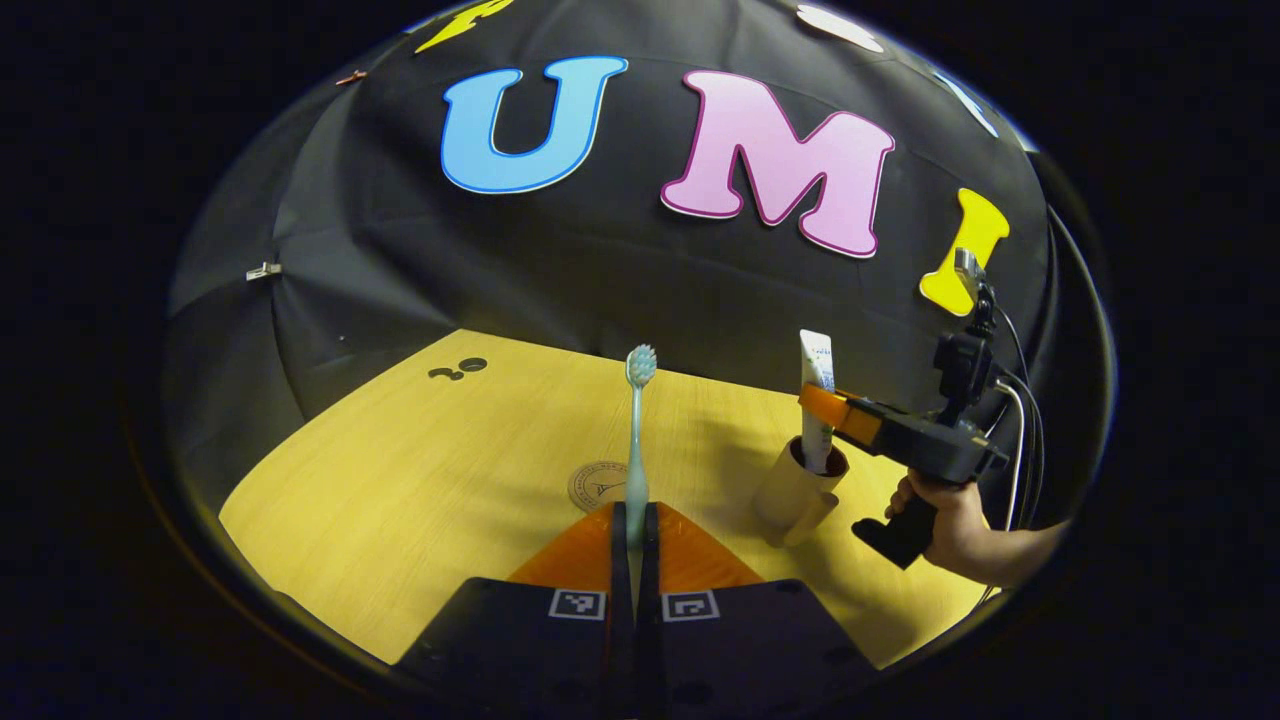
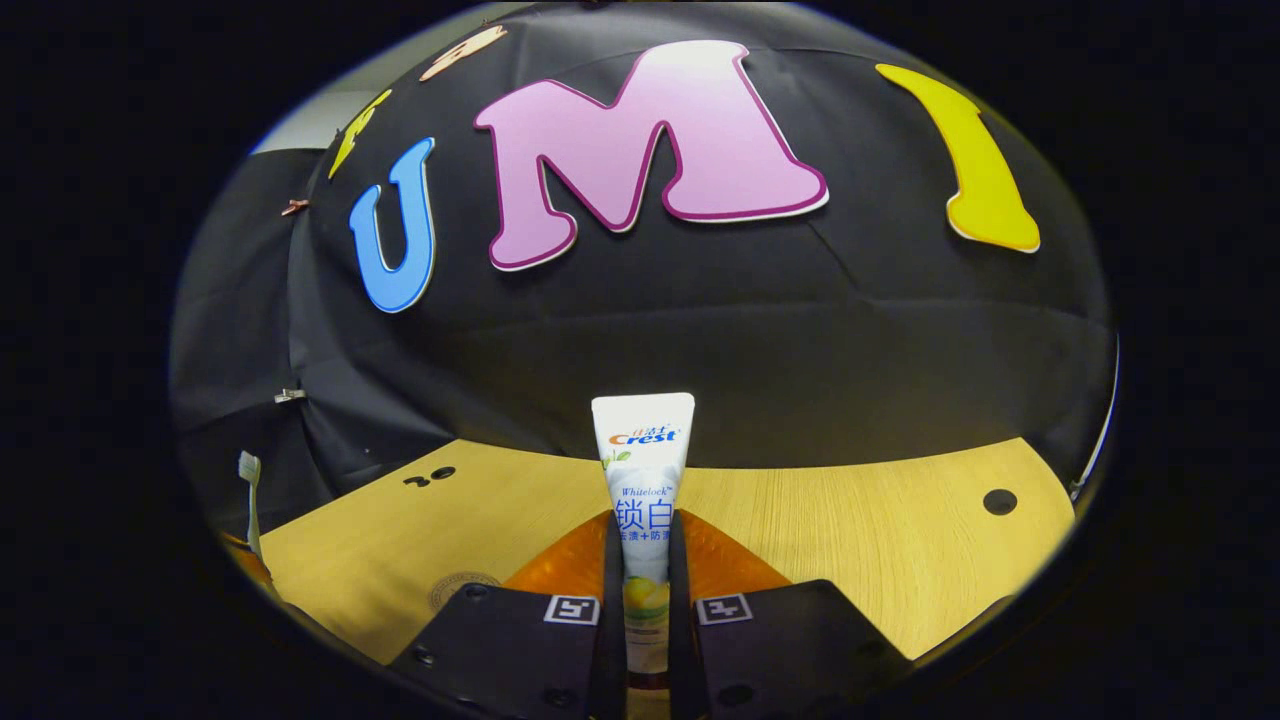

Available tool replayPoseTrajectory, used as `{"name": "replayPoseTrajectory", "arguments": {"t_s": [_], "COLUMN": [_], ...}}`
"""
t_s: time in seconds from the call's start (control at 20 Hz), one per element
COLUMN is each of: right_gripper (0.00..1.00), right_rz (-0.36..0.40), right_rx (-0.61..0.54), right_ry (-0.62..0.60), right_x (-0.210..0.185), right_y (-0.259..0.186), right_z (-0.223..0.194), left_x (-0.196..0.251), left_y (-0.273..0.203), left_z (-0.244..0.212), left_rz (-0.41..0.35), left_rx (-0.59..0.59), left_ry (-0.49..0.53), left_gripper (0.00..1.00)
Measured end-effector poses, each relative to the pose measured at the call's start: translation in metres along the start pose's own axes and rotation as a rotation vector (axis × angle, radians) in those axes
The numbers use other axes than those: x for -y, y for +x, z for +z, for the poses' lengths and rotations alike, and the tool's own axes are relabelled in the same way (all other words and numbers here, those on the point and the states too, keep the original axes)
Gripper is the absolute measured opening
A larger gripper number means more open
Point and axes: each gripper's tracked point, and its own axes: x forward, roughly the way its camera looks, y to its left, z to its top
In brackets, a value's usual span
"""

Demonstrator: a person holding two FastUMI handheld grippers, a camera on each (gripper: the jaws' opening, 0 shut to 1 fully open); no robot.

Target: Put the toothbrush and toothpaste on the desktop into the cup, then pick up the cup and place it on the coaster on the desktop.

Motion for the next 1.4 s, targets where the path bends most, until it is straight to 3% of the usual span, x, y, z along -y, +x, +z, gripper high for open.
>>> {"name": "replayPoseTrajectory", "arguments": {"t_s": [0.05,0.3,0.5,0.55,0.85,0.95,1.0,1.4], "right_gripper": [0.20,0.22,0.90,0.93,0.97,0.97,0.97,0.97], "right_rz": [-0.002,0.010,0.003,-0.005,-0.103,-0.138,-0.152,-0.223], "right_rx": [-0.005,-0.039,-0.046,-0.056,-0.083,-0.102,-0.110,-0.133], "right_ry": [-0.004,-0.026,-0.032,-0.028,-0.006,-0.005,0.001,-0.005], "right_x": [-0.001,-0.002,0.003,0.006,0.045,0.059,0.066,0.111], "right_y": [0.001,-0.005,-0.018,-0.023,-0.072,-0.085,-0.091,-0.127], "right_z": [-0.005,-0.027,-0.029,-0.031,-0.034,-0.036,-0.036,-0.036], "left_x": [0.003,0.015,0.026,0.031,0.077,0.100,0.112,0.194], "left_y": [0.001,0.003,0.006,0.007,0.025,0.036,0.042,0.092], "left_z": [-0.001,-0.002,0.002,0.005,0.039,0.055,0.064,0.092], "left_rz": [-0.008,-0.031,-0.056,-0.067,-0.192,-0.260,-0.296,-0.517], "left_rx": [-0.002,-0.004,0.006,0.017,0.101,0.137,0.151,0.277], "left_ry": [-0.001,0.013,0.032,0.030,-0.040,-0.039,-0.031,-0.015], "left_gripper": [0.06,0.06,0.06,0.06,0.06,0.02,0.06,0.06]}}
